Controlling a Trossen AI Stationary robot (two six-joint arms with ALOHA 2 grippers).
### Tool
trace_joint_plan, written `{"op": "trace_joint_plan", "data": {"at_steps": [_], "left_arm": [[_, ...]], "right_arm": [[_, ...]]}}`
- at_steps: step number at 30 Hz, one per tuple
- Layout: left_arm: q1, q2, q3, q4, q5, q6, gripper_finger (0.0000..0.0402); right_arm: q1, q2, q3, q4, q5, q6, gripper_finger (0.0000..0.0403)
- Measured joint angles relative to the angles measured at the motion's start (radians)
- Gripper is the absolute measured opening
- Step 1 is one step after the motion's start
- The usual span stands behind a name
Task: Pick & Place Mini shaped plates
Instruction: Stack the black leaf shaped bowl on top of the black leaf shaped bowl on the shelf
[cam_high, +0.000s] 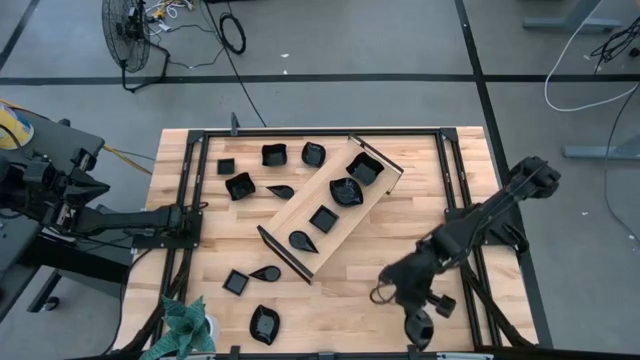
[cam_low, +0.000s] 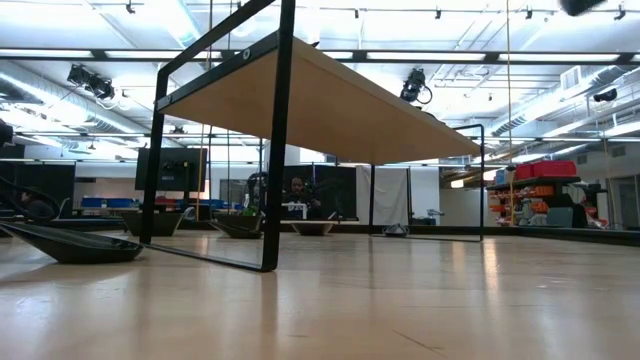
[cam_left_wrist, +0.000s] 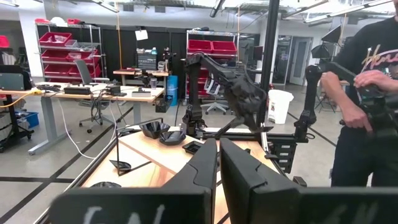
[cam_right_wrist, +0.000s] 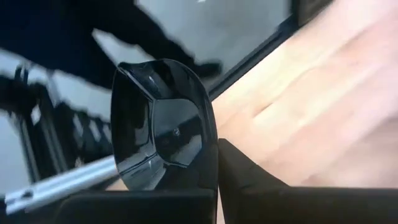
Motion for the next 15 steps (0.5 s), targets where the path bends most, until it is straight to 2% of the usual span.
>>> {"op": "trace_joint_plan", "data": {"at_steps": [7,15], "left_arm": [[0.000,0.000,0.000,0.000,0.000,0.000,0.0025],[0.000,0.000,0.000,0.000,0.000,0.000,0.0026]], "right_arm": [[-0.116,-0.080,0.000,0.034,0.063,0.106,0.0000],[-0.236,-0.125,0.010,0.029,0.066,0.225,0.0000]]}}
